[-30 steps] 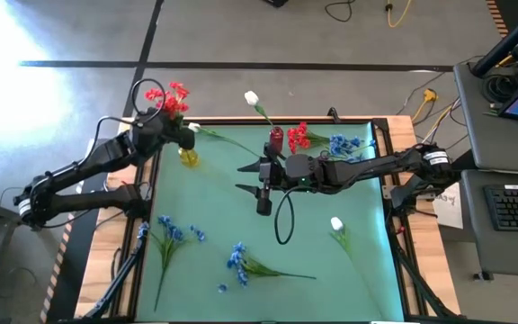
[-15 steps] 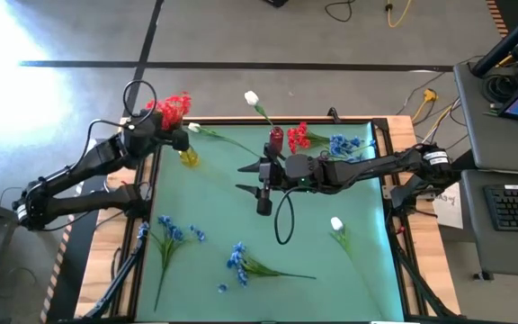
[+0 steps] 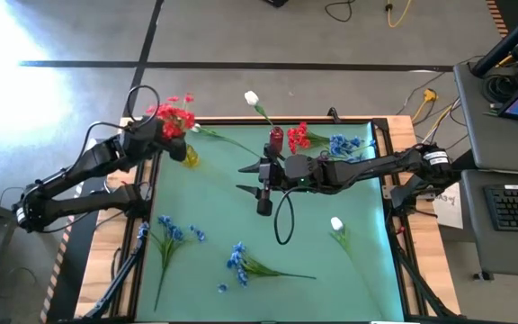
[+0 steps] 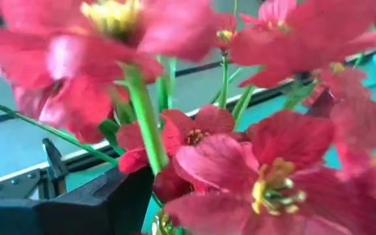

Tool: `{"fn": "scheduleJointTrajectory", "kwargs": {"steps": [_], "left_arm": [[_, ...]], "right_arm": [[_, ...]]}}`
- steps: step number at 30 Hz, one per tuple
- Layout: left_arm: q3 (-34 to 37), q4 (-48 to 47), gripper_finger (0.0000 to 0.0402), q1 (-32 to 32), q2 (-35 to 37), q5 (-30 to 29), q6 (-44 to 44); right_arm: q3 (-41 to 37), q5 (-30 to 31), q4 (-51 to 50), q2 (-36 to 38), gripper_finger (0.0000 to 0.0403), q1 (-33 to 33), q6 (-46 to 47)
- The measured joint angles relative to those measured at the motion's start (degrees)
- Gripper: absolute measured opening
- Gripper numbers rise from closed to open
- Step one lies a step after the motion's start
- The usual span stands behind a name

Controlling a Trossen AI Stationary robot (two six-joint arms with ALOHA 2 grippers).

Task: Sort flowers into vase by color
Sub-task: Put the left red flower into the yellow vase, then put the bottom white flower into the red vase

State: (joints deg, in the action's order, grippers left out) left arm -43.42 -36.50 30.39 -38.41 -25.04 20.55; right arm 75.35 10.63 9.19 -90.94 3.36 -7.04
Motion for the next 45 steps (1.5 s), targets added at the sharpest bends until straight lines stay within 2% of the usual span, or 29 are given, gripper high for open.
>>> {"fn": "scheduleJointTrajectory", "kwargs": {"steps": [9, 15, 27, 32, 36, 45], "left_arm": [[-0.04, -11.19, 0.0264, 0.01, 0.34, 1.19, 3.53], [-3.56, -21.93, 0.0264, -0.02, 0.20, 11.22, 6.10], [-13.11, -34.73, 0.0264, -0.02, 1.12, 10.67, 8.51], [-14.91, -38.30, 0.0264, -0.02, 3.95, 10.67, 9.84], [-14.00, -41.19, 0.0264, -0.02, 9.23, 11.19, 13.85], [-11.88, -32.01, 0.0264, -0.06, 20.67, 13.03, 10.23]], "right_arm": [[0.00, 0.00, -0.62, 0.00, 0.0196, 0.00, 1.07], [-0.02, 0.00, -1.27, 0.00, 0.0196, 0.00, 1.14], [-0.02, -0.12, -3.05, 0.19, 0.0196, 0.02, 2.35], [3.00, -0.60, -13.17, 0.39, 0.0195, 0.95, 5.15], [6.73, -1.64, -24.44, 0.39, 0.0191, 3.23, 7.61], [17.17, -1.94, -47.65, 0.37, 0.0176, 6.82, 19.52]]}}
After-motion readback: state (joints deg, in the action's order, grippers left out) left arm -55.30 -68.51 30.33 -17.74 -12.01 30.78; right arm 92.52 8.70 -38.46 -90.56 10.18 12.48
